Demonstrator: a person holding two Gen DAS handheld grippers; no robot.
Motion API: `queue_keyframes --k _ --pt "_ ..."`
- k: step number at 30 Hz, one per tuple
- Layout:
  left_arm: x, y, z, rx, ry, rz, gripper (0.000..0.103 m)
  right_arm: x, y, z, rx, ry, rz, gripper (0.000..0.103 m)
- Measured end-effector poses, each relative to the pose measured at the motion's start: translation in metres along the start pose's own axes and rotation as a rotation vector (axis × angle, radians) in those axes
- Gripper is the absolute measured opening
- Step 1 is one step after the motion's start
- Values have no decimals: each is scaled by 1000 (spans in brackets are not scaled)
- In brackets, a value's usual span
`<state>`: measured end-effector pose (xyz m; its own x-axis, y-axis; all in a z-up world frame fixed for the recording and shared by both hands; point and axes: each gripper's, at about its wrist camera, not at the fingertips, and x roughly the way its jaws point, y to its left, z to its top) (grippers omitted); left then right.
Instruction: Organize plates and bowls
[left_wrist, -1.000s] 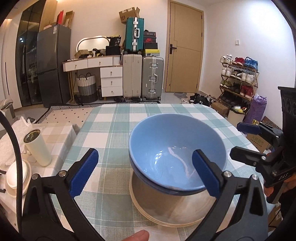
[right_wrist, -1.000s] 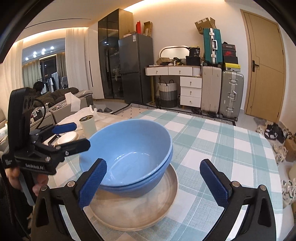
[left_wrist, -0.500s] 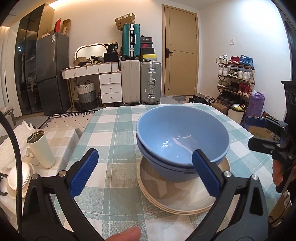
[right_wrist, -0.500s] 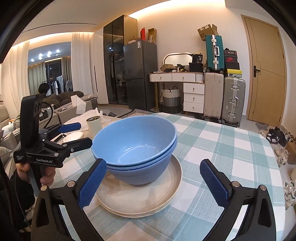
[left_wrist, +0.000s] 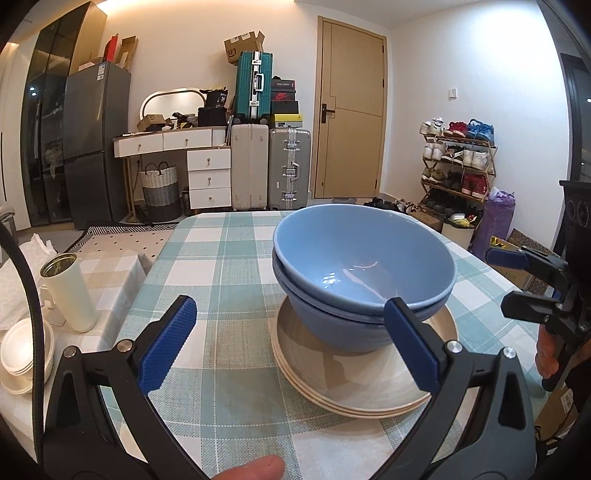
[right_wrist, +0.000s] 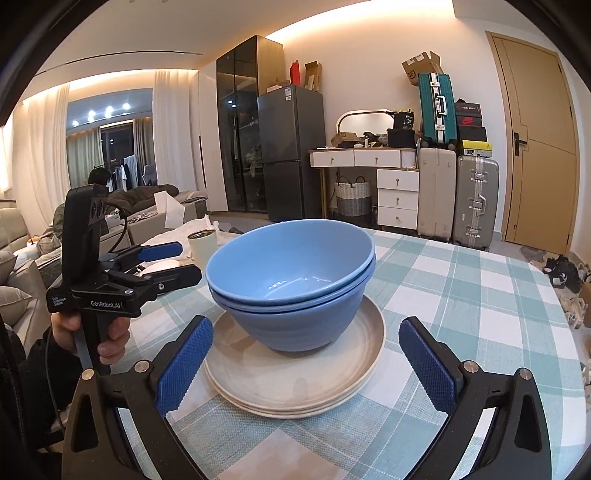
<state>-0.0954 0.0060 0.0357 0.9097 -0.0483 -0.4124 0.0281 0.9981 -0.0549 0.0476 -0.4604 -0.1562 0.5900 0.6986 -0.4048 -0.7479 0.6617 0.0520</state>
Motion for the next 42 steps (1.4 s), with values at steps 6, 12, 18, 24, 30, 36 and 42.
queue_keyframes --k 6,12,18,24,30,36,42 --pt "3 -1 -2 -20 -26 -24 101 2 5 -4 -12 0 -6 102" --pt "9 -5 -5 -22 -36 -24 101 2 7 -2 -10 -13 2 102" --pt "10 -8 -11 -19 -53 -28 101 4 10 -5 -18 -18 6 102" --pt "13 -5 -16 -27 -63 -32 101 6 12 -6 -22 -27 12 102" --pt "14 -4 -18 -24 -72 -34 101 6 14 -8 -26 -31 4 102" --pt "13 -2 -16 -19 -78 -35 101 6 17 -16 -25 -31 1 102" --pt "9 -3 -20 -13 -83 -30 101 4 15 -19 -19 -47 -3 102"
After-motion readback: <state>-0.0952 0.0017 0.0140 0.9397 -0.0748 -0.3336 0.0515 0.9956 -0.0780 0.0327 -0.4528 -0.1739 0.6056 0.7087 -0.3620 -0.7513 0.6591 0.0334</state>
